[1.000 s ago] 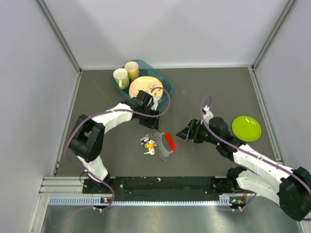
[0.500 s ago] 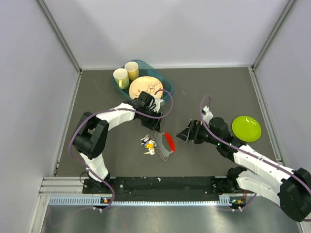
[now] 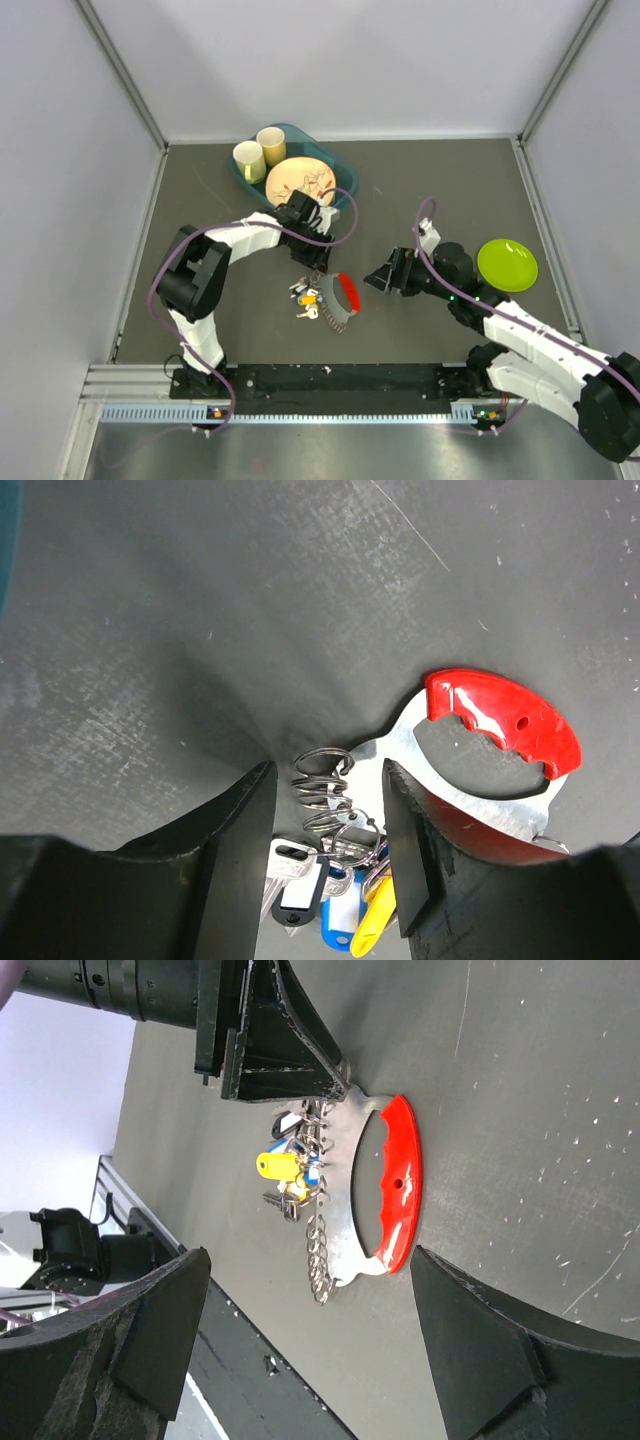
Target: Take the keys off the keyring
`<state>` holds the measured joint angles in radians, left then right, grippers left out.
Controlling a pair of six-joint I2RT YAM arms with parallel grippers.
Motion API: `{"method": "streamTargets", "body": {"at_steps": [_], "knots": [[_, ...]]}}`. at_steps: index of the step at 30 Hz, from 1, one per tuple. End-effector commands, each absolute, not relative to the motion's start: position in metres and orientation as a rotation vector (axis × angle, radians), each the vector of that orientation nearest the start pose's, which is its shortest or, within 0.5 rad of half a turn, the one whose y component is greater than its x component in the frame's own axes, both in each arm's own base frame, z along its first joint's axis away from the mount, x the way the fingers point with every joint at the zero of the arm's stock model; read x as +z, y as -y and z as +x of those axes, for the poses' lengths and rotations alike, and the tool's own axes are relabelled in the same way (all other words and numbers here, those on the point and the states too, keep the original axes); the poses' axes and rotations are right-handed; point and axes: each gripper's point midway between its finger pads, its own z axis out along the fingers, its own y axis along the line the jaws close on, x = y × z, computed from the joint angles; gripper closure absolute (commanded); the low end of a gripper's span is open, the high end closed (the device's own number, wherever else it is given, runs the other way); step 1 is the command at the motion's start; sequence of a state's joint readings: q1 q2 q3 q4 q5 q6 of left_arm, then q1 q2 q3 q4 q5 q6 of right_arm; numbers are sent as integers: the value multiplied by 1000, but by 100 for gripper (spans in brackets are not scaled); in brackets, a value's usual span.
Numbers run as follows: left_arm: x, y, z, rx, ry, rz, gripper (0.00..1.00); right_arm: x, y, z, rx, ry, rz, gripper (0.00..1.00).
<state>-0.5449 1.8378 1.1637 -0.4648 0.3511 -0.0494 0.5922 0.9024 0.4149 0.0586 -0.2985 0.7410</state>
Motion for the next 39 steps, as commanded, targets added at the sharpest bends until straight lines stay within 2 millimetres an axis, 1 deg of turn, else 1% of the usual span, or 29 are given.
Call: {"method": "streamTargets", "body": {"at_steps": [1, 3, 4, 7, 8, 11, 12, 14, 15, 17, 19, 20, 22, 23, 24, 25, 26, 27, 30, 31, 33, 34, 35, 37, 38, 39], "knots": [[31, 259, 291, -712, -2623, 791, 49, 151, -233, 210, 1121, -2105, -63, 18], [35, 258, 288, -709, -2627, 780, 49, 150, -232, 210, 1118, -2103, -58, 18], [34, 256, 285, -712, -2633, 781, 50, 150, -232, 210, 1118, -2103, -58, 18], [37, 260, 283, -750, -2630, 765, 57, 150, -231, 209, 1121, -2103, -64, 18], [37, 261, 281, -766, -2638, 758, 63, 149, -232, 208, 1119, -2104, -69, 18], [36, 261, 275, -789, -2653, 755, 72, 145, -230, 208, 1109, -2111, -62, 18], [36, 259, 271, -789, -2668, 753, 76, 142, -229, 209, 1105, -2116, -58, 18], [37, 255, 271, -760, -2672, 761, 83, 139, -227, 210, 1076, -2120, -67, 18], [39, 254, 269, -757, -2684, 765, 91, 140, -225, 213, 1047, -2122, -69, 18], [47, 259, 267, -803, -2670, 779, 95, 138, -220, 219, 989, -2124, -74, 17], [52, 260, 263, -832, -2666, 781, 100, 143, -223, 220, 1000, -2101, -95, 17], [59, 262, 262, -858, -2647, 783, 100, 140, -225, 219, 1007, -2107, -111, 16], [62, 262, 258, -874, -2639, 787, 100, 138, -228, 222, 1008, -2112, -120, 15], [68, 263, 258, -882, -2619, 793, 100, 136, -229, 222, 1008, -2122, -135, 15], [71, 264, 257, -897, -2607, 799, 100, 129, -233, 222, 1014, -2148, -146, 15], [73, 264, 256, -901, -2600, 806, 100, 132, -237, 225, 1037, -2127, -163, 15], [77, 264, 256, -904, -2581, 817, 100, 130, -242, 221, 1067, -2136, -199, 15], [79, 265, 256, -910, -2573, 823, 100, 124, -246, 222, 1075, -2155, -217, 15], [84, 267, 253, -940, -2554, 846, 100, 124, -256, 222, 1111, -2146, -302, 15], [87, 269, 251, -966, -2546, 852, 100, 118, -258, 223, 1112, -2162, -325, 14], [90, 270, 250, -981, -2535, 858, 100, 118, -264, 227, 1117, -2127, -391, 13], [92, 270, 249, -985, -2531, 861, 100, 109, -265, 229, 1107, -2150, -406, 13], [93, 270, 248, -984, -2524, 871, 100, 111, -270, 231, 1121, -2119, -457, 13], [93, 268, 247, -977, -2528, 873, 100, 108, -277, 233, 1144, -2114, -499, 13], [92, 267, 248, -968, -2528, 876, 100, 95, -279, 235, 1141, -2148, -519, 13], [91, 267, 248, -961, -2532, 874, 100, 94, -281, 241, 1130, -2158, -507, 13]]}}
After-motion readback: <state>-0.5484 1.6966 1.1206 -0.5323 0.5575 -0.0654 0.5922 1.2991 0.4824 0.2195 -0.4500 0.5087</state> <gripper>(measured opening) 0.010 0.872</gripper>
